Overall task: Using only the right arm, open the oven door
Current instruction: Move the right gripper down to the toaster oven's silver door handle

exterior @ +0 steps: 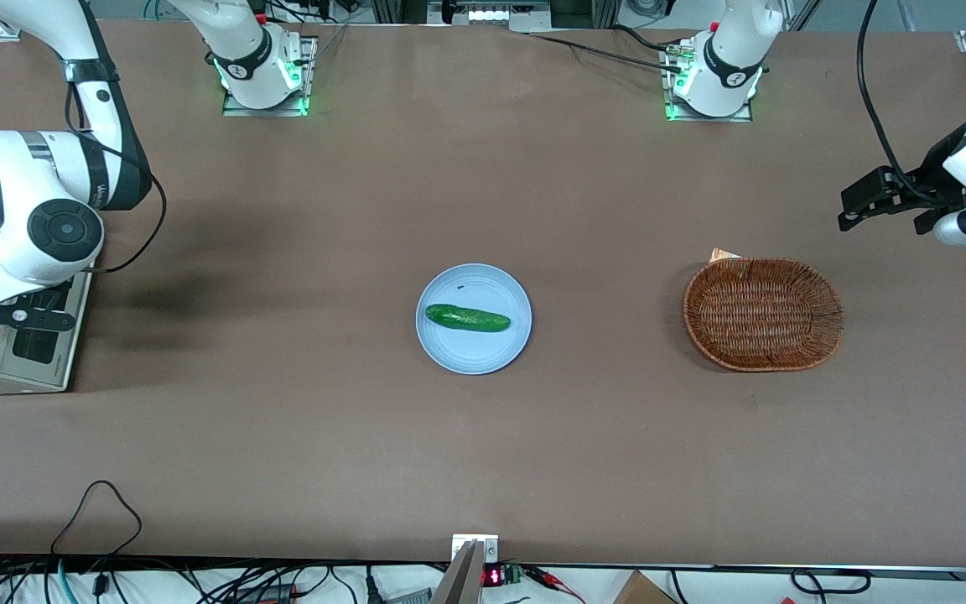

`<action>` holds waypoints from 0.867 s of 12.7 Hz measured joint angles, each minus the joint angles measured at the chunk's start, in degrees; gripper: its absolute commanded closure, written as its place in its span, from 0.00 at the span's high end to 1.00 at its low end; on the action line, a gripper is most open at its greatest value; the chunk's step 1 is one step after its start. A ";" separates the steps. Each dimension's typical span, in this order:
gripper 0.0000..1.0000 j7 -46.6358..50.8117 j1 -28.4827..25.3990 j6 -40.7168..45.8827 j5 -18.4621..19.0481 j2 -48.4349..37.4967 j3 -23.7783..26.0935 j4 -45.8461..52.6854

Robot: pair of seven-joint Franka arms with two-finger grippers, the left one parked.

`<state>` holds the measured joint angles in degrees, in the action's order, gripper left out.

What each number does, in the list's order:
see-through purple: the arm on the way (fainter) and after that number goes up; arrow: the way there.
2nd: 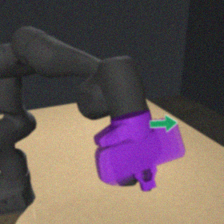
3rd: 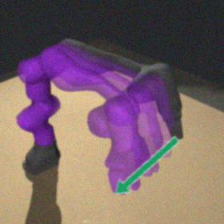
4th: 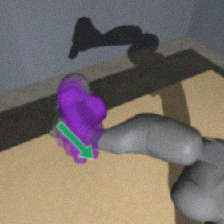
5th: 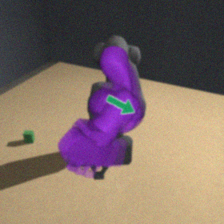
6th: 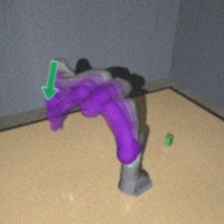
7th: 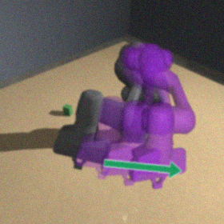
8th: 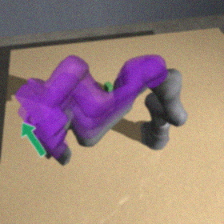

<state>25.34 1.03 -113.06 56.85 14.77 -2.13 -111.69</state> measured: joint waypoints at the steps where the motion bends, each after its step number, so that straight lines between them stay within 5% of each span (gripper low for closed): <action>1: 0.01 1.09 0.62 -1.33 1.46 0.04 -0.01 -0.86; 5: 0.01 7.36 1.35 -3.04 5.60 2.06 0.01 -2.26; 11: 0.01 8.50 1.35 -3.10 6.28 2.84 0.01 -2.26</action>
<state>33.84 2.38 -116.16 63.13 17.62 -2.13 -113.95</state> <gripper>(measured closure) 0.991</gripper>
